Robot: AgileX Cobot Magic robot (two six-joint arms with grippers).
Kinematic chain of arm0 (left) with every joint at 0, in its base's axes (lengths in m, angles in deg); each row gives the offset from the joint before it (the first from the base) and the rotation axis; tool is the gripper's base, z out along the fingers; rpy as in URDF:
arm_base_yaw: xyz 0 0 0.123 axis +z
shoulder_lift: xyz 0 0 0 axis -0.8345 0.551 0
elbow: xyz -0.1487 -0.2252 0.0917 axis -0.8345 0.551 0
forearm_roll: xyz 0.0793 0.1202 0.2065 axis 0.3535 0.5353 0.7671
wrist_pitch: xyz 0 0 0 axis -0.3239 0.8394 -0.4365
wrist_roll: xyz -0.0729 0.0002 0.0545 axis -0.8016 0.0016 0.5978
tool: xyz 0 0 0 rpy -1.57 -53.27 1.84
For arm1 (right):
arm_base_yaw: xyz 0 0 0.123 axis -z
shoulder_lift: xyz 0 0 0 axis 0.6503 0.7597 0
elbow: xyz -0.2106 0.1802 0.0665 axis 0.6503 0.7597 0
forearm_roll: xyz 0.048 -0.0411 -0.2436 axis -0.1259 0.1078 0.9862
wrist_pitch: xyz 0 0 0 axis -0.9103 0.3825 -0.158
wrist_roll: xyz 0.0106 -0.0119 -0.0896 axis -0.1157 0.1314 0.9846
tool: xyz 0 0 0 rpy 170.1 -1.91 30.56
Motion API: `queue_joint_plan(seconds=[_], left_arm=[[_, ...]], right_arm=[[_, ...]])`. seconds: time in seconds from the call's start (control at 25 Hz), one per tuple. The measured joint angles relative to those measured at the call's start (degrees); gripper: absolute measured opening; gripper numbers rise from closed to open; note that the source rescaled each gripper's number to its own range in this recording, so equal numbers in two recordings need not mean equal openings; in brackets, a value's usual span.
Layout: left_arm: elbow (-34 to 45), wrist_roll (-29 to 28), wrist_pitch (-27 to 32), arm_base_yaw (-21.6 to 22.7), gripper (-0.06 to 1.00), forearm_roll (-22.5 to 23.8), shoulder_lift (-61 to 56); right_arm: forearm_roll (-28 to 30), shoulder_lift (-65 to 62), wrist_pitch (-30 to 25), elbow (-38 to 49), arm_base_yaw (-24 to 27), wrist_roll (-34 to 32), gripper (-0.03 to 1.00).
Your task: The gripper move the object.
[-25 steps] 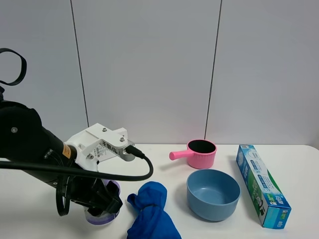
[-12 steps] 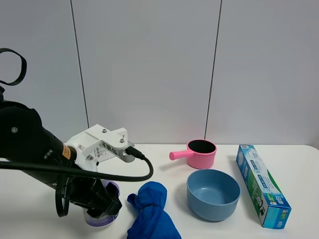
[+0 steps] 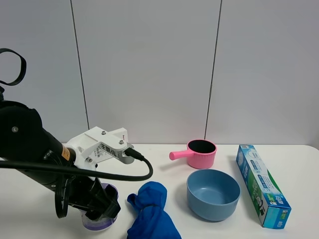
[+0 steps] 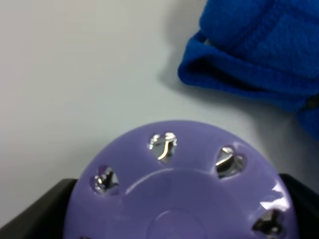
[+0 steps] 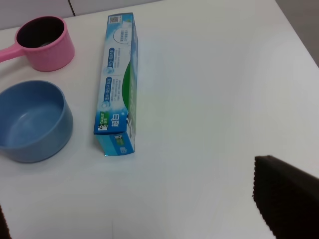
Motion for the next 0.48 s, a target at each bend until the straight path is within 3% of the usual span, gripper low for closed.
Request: queue_joint_plan(seconds=[0.12, 0.2, 0.28, 0.32, 0.4, 0.48], left_arm=[[0.0, 0.0, 0.0, 0.0, 0.05, -0.04, 0.0], [0.0, 0.0, -0.46, 0.0, 0.27, -0.16, 0.0], [0.0, 0.0, -0.46, 0.0, 0.67, -0.68, 0.0], [0.0, 0.0, -0.46, 0.0, 0.81, -1.08, 0.0], [0.0, 0.0, -0.46, 0.0, 0.93, -1.48, 0.0], [0.0, 0.0, -0.46, 0.0, 0.97, -1.53, 0.0]], right_arm=[[0.0, 0.0, 0.0, 0.0, 0.0, 0.0, 1.0], [0.0, 0.0, 0.0, 0.0, 0.0, 0.0, 1.0], [0.0, 0.0, 0.0, 0.0, 0.0, 0.0, 1.0], [0.0, 0.0, 0.0, 0.0, 0.0, 0.0, 1.0], [0.0, 0.0, 0.0, 0.0, 0.0, 0.0, 1.0], [0.0, 0.0, 0.0, 0.0, 0.0, 0.0, 1.0]])
